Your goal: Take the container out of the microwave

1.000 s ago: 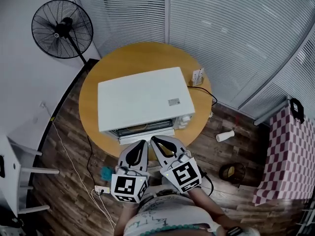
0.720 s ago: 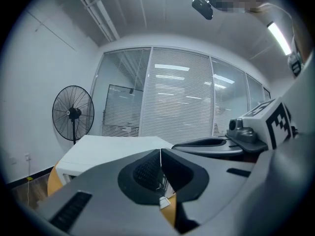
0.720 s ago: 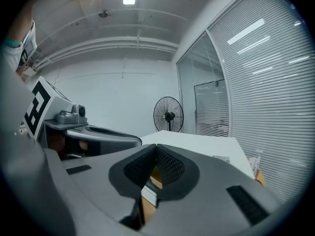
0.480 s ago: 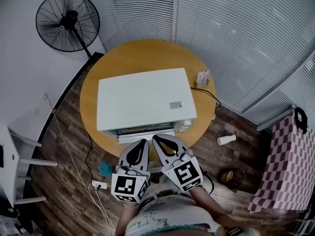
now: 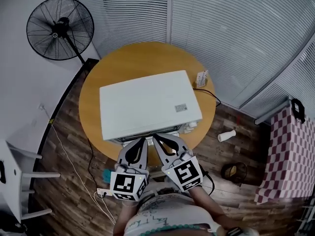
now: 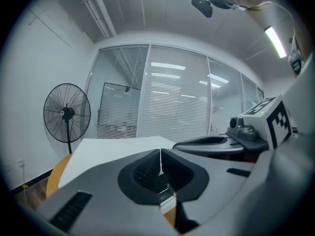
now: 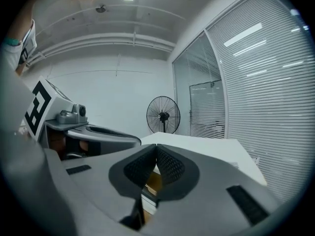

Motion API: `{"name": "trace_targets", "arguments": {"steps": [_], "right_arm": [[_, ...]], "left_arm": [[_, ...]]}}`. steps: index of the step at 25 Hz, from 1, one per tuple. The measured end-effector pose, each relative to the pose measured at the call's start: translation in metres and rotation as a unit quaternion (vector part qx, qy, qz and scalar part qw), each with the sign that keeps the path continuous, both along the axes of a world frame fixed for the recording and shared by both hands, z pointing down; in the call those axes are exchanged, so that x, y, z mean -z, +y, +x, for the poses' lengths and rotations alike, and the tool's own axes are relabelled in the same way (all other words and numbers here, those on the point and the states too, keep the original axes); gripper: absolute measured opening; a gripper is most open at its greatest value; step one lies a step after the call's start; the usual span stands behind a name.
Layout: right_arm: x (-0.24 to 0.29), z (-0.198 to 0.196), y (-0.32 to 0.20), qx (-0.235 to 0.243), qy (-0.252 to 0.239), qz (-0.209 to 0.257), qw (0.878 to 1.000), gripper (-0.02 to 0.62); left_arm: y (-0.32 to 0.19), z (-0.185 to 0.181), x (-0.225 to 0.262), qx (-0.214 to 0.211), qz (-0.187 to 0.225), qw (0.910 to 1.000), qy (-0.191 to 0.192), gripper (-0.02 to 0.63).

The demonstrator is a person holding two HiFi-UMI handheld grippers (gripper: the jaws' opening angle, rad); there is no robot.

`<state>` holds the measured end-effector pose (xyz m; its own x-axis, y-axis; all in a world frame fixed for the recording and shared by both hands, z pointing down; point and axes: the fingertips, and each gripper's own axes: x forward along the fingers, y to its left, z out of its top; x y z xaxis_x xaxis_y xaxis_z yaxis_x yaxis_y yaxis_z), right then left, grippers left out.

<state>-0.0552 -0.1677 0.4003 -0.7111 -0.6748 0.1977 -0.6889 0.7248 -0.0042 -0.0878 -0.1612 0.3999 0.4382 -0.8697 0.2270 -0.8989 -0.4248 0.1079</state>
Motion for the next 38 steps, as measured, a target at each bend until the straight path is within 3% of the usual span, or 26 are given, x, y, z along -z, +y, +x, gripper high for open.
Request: {"name": "trace_targets", "arguments": {"steps": [13,25,38], "right_arm": [[-0.004,-0.021,-0.012,-0.049,0.001,-0.003,0.999,-0.005],[-0.009,-0.022,-0.012,-0.069,0.012,-0.009,0.998,-0.005],[-0.020,-0.020,-0.002,-0.090,0.033,-0.025,0.995,-0.005]], "left_arm": [[-0.016,-0.018,-0.006,-0.054,-0.003,0.9985,-0.004,0.017],[-0.012,-0.024,-0.029,-0.064,-0.022,0.9977,-0.008,0.017],[-0.009,-0.033,-0.087,-0.068,-0.072,0.9943,-0.039,0.017]]}}
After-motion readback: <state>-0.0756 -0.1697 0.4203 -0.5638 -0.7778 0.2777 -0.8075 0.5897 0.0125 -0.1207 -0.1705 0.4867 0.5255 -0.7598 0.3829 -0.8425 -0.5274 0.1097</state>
